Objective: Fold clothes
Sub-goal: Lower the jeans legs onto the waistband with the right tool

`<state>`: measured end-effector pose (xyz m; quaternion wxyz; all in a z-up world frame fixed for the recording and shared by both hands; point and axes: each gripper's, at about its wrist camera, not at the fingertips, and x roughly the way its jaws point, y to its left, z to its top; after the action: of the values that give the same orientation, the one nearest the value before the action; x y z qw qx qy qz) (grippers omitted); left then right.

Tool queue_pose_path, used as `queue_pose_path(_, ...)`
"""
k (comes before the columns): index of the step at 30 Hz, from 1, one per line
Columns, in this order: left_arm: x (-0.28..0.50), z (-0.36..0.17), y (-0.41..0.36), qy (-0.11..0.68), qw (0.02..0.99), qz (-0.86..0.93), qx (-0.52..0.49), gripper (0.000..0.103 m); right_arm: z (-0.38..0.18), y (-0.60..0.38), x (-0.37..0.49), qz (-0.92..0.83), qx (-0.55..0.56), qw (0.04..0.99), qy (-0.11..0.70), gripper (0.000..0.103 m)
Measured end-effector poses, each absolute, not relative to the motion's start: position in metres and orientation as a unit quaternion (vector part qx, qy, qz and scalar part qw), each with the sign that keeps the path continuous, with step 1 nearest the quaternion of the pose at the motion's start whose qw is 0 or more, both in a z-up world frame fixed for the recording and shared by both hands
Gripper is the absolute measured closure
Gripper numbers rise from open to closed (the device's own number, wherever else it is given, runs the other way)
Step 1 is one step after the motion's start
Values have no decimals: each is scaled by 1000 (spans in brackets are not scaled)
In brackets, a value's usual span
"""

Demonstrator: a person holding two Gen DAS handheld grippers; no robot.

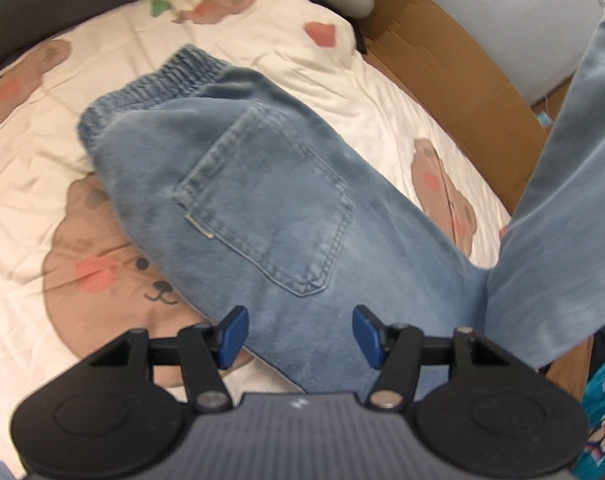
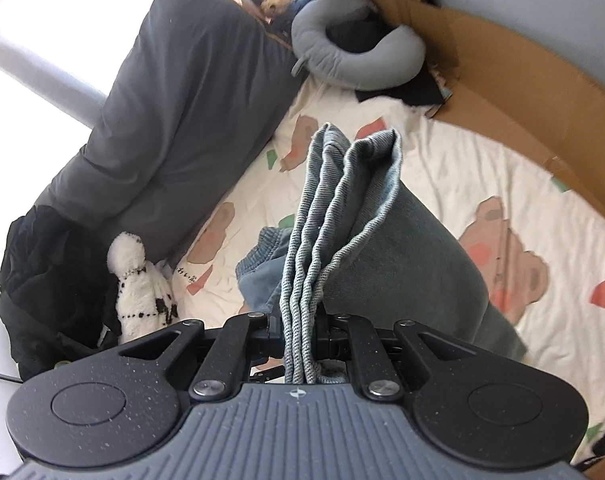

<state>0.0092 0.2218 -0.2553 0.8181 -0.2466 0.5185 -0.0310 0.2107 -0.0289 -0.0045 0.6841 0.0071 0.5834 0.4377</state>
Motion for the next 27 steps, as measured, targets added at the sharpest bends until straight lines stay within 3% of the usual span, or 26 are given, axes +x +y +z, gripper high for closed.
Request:
queue_pose_path(12,4,-255,224,517,813,-12,-269,42,-55,30,205,455,10,646,613,94)
queue_pose_path(27,-11,-255,247,507,813,37,-284,42,-168,101,195,442,88,611,651,92)
